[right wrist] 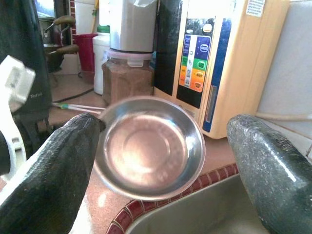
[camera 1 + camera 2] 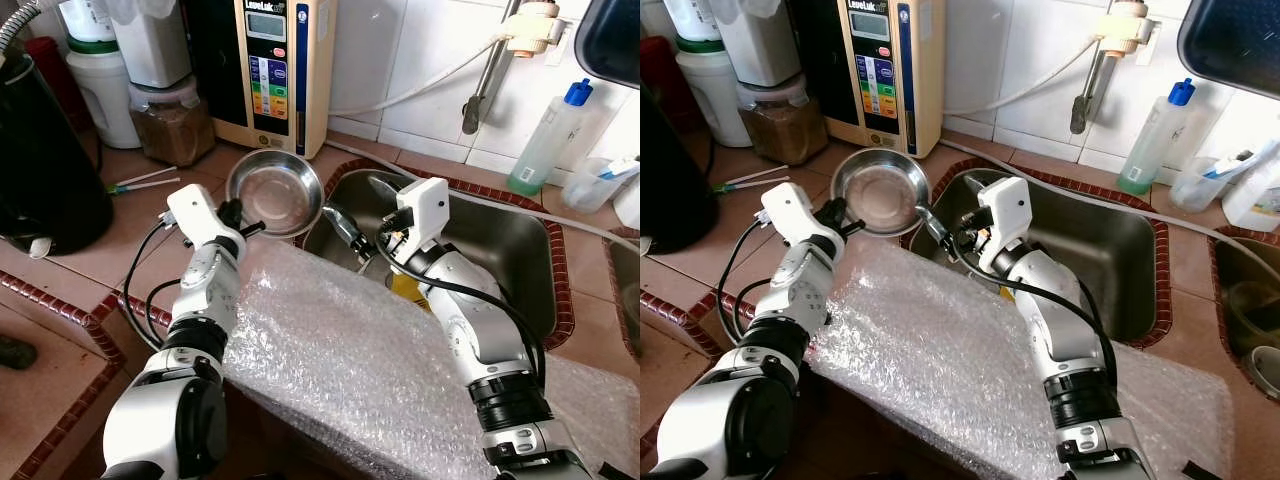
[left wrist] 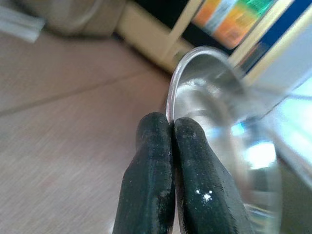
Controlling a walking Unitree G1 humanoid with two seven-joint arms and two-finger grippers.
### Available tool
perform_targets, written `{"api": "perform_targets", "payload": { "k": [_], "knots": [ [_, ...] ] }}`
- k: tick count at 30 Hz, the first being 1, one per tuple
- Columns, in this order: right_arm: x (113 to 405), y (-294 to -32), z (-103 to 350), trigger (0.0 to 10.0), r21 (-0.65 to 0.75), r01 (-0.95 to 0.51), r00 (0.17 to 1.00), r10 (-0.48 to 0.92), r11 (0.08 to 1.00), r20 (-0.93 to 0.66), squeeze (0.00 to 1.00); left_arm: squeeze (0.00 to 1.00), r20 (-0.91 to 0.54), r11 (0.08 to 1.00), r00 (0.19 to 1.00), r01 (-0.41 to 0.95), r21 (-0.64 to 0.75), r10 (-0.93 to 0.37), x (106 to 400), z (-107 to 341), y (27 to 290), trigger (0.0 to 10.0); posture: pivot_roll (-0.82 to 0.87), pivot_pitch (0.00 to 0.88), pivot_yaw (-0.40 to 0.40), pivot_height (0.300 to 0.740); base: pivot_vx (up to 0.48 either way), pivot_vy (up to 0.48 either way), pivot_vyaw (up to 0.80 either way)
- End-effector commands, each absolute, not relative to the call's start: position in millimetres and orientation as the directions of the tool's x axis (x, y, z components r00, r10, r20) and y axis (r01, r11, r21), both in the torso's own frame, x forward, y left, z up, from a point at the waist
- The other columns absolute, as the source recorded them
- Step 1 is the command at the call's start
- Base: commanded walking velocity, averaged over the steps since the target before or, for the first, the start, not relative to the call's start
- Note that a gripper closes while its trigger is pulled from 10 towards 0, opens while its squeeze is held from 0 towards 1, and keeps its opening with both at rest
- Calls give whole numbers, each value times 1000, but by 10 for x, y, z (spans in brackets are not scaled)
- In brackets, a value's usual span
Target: Kitchen organization
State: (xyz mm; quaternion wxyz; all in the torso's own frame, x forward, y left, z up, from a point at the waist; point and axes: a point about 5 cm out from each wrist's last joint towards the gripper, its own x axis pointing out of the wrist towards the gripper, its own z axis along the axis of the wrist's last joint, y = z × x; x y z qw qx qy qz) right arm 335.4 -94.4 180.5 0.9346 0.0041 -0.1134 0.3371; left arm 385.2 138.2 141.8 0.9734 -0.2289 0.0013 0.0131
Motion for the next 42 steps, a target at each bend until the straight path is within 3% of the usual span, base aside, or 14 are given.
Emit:
{"api": "perform_targets", "payload": {
  "k": [1, 31, 32, 33, 34, 42],
  "knots": [
    [3386, -922, 1835, 10000, -58, -637, 744, 634, 768, 211, 0, 0, 90, 912, 996, 17, -410, 22, 3846, 1546, 1377, 0, 40, 0, -27, 740, 0, 0, 0],
    [3395, -920, 1830, 10000, -59, -633, 749, 630, 772, 206, 0, 0, 127, 915, 992, 32, -403, 21, 3834, 1583, 1370, 0, 41, 0, -28, 740, 0, 0, 0],
    [3497, -995, 1759, 10000, 59, -567, 814, 549, 822, 189, 0, 0, 353, 902, 917, 303, -308, -187, 3792, 1954, 1066, 0, 40, 0, -30, 740, 0, 0, 0],
    [3497, -995, 1759, 10000, 59, -567, 814, 549, 822, 189, 0, 0, 353, 902, 917, 303, -308, -187, 3792, 1954, 1066, 0, 40, 0, -30, 740, 0, 0, 0],
    [3537, -1027, 1718, 10000, 114, -534, 841, 512, 838, 175, 0, 0, 441, 873, 850, 421, -244, -287, 3746, 2122, 915, 0, 41, 0, -30, 740, 0, 0, 0],
    [3566, -1046, 1736, 10000, 112, -505, 857, 481, 856, 184, 0, 0, 461, 854, 829, 461, -242, -317, 3729, 2162, 873, 0, 43, 0, -27, 740, 0, 0, 0]
  ]
}}
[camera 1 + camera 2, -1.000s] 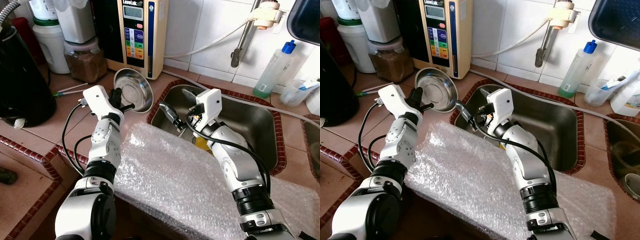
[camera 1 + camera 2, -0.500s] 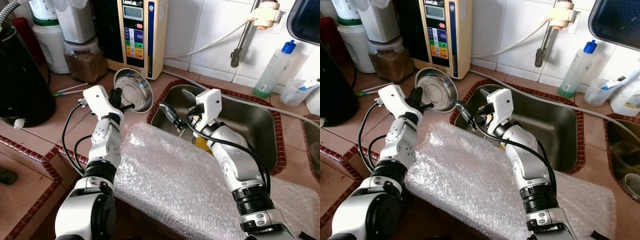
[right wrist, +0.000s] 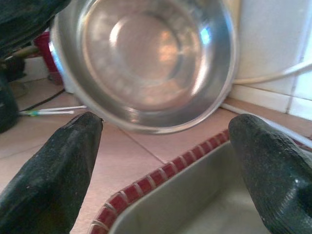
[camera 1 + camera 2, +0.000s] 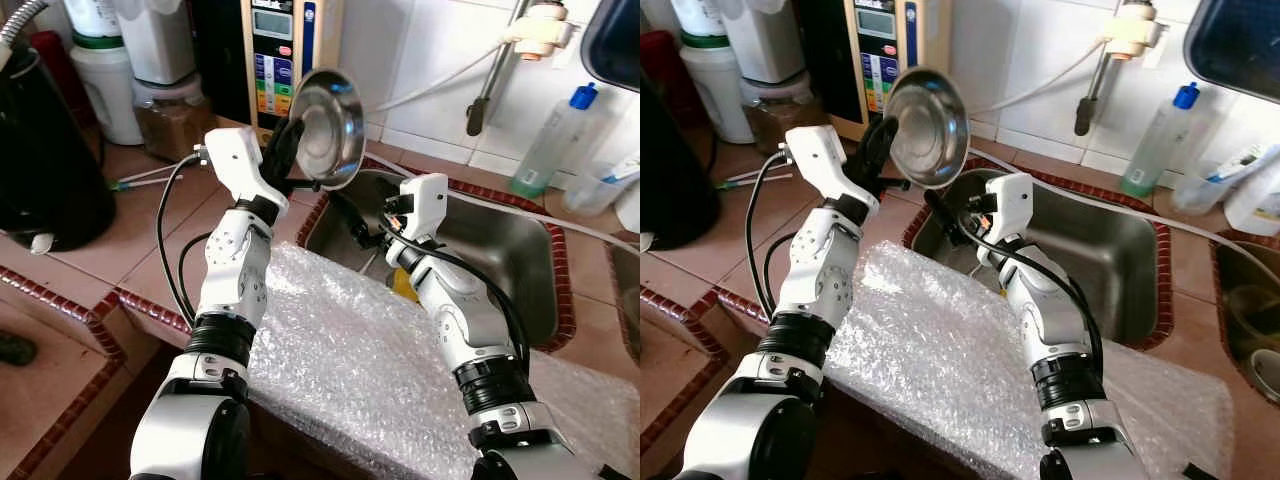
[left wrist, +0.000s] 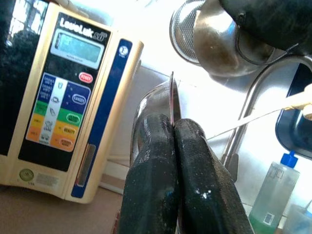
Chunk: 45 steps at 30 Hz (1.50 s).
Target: Kitchen organization
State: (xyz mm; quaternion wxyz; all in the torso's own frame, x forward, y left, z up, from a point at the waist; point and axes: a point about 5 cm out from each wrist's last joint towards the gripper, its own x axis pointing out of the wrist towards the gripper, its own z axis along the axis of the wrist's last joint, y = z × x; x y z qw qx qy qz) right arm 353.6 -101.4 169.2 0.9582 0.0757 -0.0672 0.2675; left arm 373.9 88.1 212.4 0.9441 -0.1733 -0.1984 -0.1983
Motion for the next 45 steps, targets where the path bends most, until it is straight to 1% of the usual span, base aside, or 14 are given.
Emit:
{"api": "perform_targets", "payload": {
  "k": [1, 6, 13, 16, 18, 27, 29, 32, 33, 34, 35, 38, 40, 45],
  "knots": [
    [3571, -1051, 1737, 10000, 112, -501, 859, 477, 858, 184, 0, 0, 465, 850, 825, 468, -243, -322, 3722, 2167, 869, 0, 44, 0, -27, 740, 0, 0, 0],
    [3627, -1153, 1747, 10000, 134, -440, 891, 413, 888, 191, 0, 0, 493, 820, 794, 519, -243, -356, 3673, 2210, 829, 0, 45, 0, -27, 740, 0, 0, 0],
    [3735, -1332, 1786, 10000, 276, -348, 933, 303, 896, 195, 0, 0, 534, 747, 734, 613, -258, -419, 3597, 2270, 716, 0, 43, 0, -25, 740, 0, 0, 0],
    [3752, -1349, 1789, 10000, 298, -339, 937, 290, 893, 197, 0, 0, 541, 731, 721, 632, -257, -432, 3579, 2278, 692, 0, 45, 0, -27, 740, 0, 0, 0],
    [3786, -1368, 1816, 10000, 353, -325, 941, 264, 877, 211, 0, 0, 548, 705, 699, 662, -253, -460, 3545, 2285, 653, 0, 48, 0, -29, 740, 0, 0, 0],
    [3832, -1357, 1851, 10000, 365, -321, 942, 256, 874, 216, 0, 0, 551, 666, 675, 698, -262, -490, 3490, 2268, 608, 0, 52, 0, -32, 740, 0, 0, 0],
    [3860, -1367, 1854, 10000, 402, -311, 946, 241, 861, 214, 0, 0, 563, 630, 647, 730, -264, -513, 3454, 2293, 575, 0, 55, 0, -35, 740, 0, 0, 0],
    [3881, -1381, 1852, 10000, 428, -305, 949, 234, 851, 212, 0, 0, 561, 622, 643, 737, -266, -521, 3443, 2292, 569, 0, 60, 0, -36, 740, 0, 0, 0],
    [3898, -1401, 1852, 4588, 456, -300, 951, 226, 838, 211, 0, 0, 560, 612, 641, 741, -276, -524, 3435, 2283, 567, 0, 60, 0, -37, 740, 0, 0, 0],
    [3898, -1401, 1852, 4588, 456, -300, 951, 226, 838, 211, 0, 0, 560, 612, 641, 741, -276, -524, 3435, 2283, 567, 0, 60, 0, -37, 740, 0, 0, 0],
    [3910, -1417, 1857, 0, 481, -300, 951, 221, 824, 215, 0, 0, 560, 607, 641, 743, -281, -526, 3428, 2280, 572, 0, 61, 0, -37, 740, 0, 0, 0],
    [3930, -1452, 1840, 0, 540, -279, 959, 199, 794, 202, 0, 0, 559, 597, 641, 746, -295, -525, 3422, 2277, 578, 0, 61, 0, -38, 740, 0, 0, 0],
    [3947, -1499, 1810, 0, 590, -240, 969, 161, 771, 185, 0, 0, 558, 571, 632, 760, -310, -538, 3405, 2273, 571, 0, 63, 0, -39, 740, 0, 0, 0],
    [3959, -1499, 1795, 0, 613, -229, 972, 148, 756, 180, 0, 0, 551, 569, 632, 761, -312, -545, 3389, 2253, 572, 0, 66, 0, -41, 740, 0, 0, 0]
  ]
}}
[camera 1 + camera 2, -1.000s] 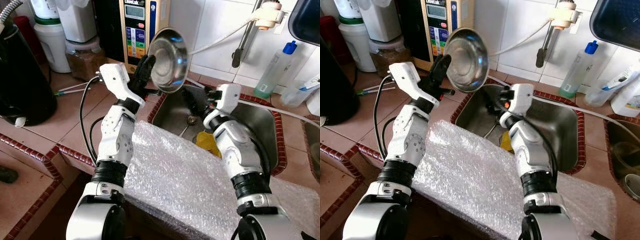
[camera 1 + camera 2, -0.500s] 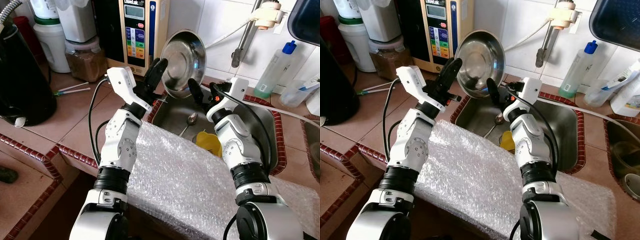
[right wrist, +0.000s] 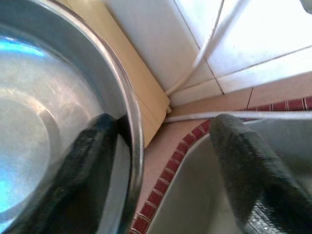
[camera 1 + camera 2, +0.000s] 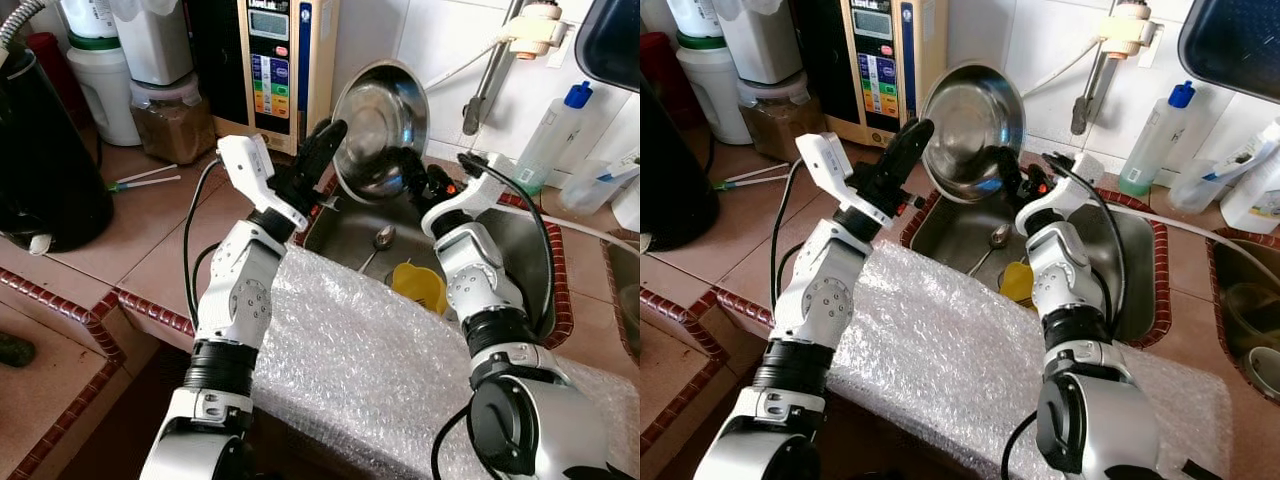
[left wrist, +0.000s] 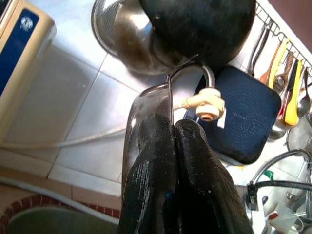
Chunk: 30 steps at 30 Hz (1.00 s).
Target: Kitchen organization
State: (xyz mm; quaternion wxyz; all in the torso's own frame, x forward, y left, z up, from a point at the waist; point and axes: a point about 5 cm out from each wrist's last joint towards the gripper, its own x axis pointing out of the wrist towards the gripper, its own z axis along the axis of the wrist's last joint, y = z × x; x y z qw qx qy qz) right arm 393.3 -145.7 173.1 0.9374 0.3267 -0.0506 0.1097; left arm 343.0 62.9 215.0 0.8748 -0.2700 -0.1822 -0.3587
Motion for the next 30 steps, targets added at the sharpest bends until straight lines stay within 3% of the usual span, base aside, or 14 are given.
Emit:
{"api": "perform_targets", "payload": {
  "k": [1, 9, 20, 30],
  "knots": [
    [3960, -1498, 1793, 0, 614, -229, 973, 149, 756, 179, 0, 0, 550, 568, 632, 761, -312, -545, 3387, 2251, 572, 0, 66, 0, -41, 740, 0, 0, 0],
    [3964, -1451, 1777, 0, 648, -270, 963, 191, 712, 192, 0, 0, 543, 556, 633, 764, -325, -552, 3383, 2242, 570, 0, 61, 0, -41, 740, 0, 0, 0],
    [3930, -1334, 1807, 0, 719, -414, 908, 315, 559, 278, 0, 0, 541, 549, 634, 765, -336, -552, 3397, 2242, 595, 0, 62, 0, -42, 740, 0, 0, 0],
    [3930, -1445, 1767, 0, 716, -375, 926, 280, 588, 255, 0, 0, 525, 576, 657, 744, -338, -541, 3439, 2219, 656, 0, 62, 0, -39, 740, 0, 0, 0]
  ]
}}
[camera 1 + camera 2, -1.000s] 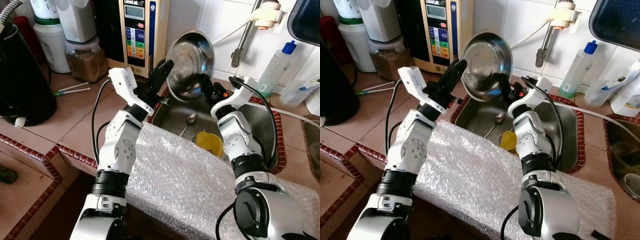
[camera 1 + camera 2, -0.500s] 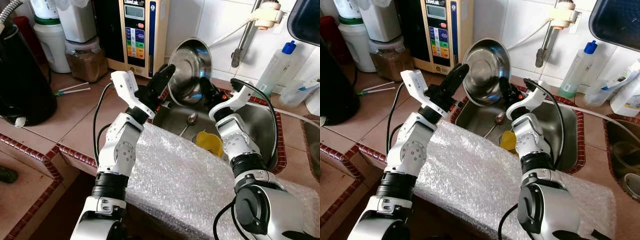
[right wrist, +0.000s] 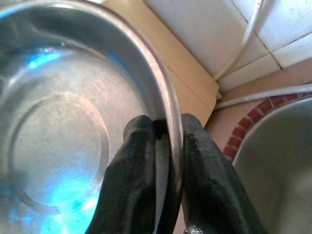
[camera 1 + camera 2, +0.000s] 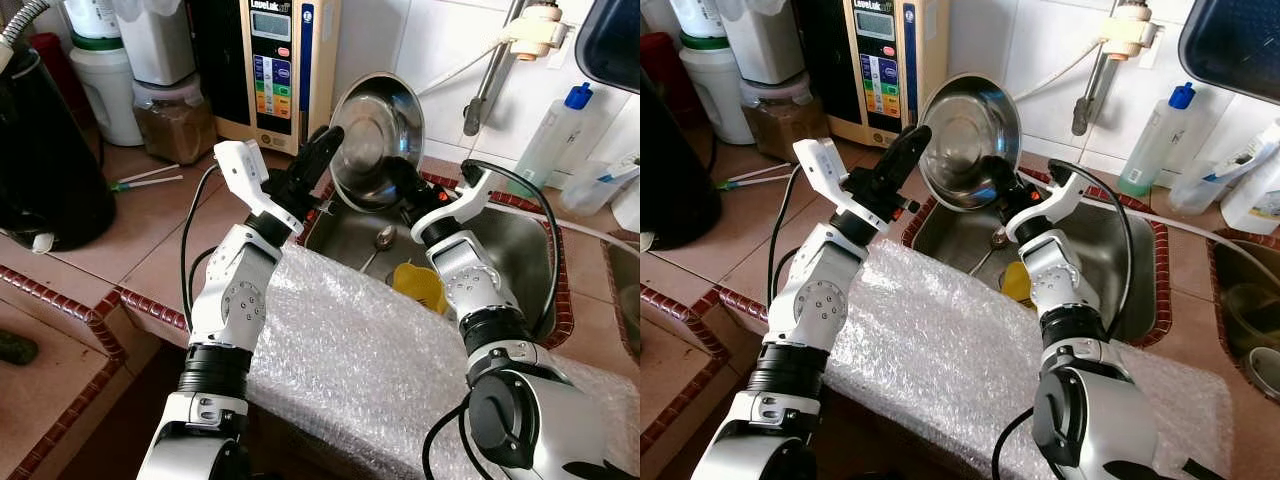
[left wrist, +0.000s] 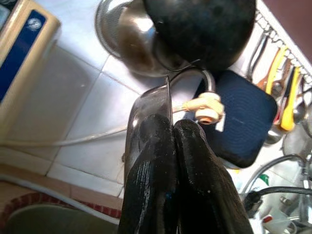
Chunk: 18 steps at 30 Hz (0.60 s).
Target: Kitchen organization
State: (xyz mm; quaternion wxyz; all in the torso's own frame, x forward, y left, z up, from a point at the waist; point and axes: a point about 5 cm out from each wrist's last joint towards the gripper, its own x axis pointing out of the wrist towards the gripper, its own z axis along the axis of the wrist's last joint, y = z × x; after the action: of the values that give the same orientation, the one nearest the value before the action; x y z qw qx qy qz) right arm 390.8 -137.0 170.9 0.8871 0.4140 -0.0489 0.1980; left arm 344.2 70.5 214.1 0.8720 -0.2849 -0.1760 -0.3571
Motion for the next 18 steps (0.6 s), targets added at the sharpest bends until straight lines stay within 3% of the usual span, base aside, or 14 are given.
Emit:
{"api": "perform_targets", "payload": {
  "k": [1, 10, 11, 12, 16, 18],
  "knots": [
    [3930, -1449, 1765, 0, 718, -374, 926, 277, 587, 255, 0, 0, 525, 576, 657, 744, -338, -541, 3440, 2218, 656, 0, 62, 0, -39, 740, 0, 0, 0],
    [3931, -1464, 1759, 0, 718, -366, 930, 270, 593, 251, 0, 0, 489, 597, 670, 734, -324, -559, 3448, 2162, 626, 0, 64, 0, -36, 740, 0, 0, 0],
    [3931, -1467, 1756, 0, 716, -362, 931, 267, 597, 248, 0, 655, 481, 604, 676, 729, -323, -559, 3451, 2147, 625, 6745, 64, 0, -36, 740, 0, 0, 0],
    [3935, -1482, 1754, 0, 708, -348, 937, 254, 615, 240, 0, 1000, 464, 620, 686, 719, -314, -560, 3460, 2118, 627, 10000, 65, 0, -36, 740, 0, 0, 0],
    [3941, -1512, 1751, 0, 682, -317, 948, 225, 659, 224, 0, 1000, 439, 638, 698, 708, -302, -566, 3467, 2066, 628, 10000, 66, 0, -36, 740, 0, 0, 0],
    [3956, -1559, 1759, 0, 637, -260, 965, 176, 726, 194, 0, 1000, 406, 659, 712, 695, -289, -573, 3472, 2003, 631, 10000, 68, 0, -36, 740, 0, 0, 0]
  ]
}}
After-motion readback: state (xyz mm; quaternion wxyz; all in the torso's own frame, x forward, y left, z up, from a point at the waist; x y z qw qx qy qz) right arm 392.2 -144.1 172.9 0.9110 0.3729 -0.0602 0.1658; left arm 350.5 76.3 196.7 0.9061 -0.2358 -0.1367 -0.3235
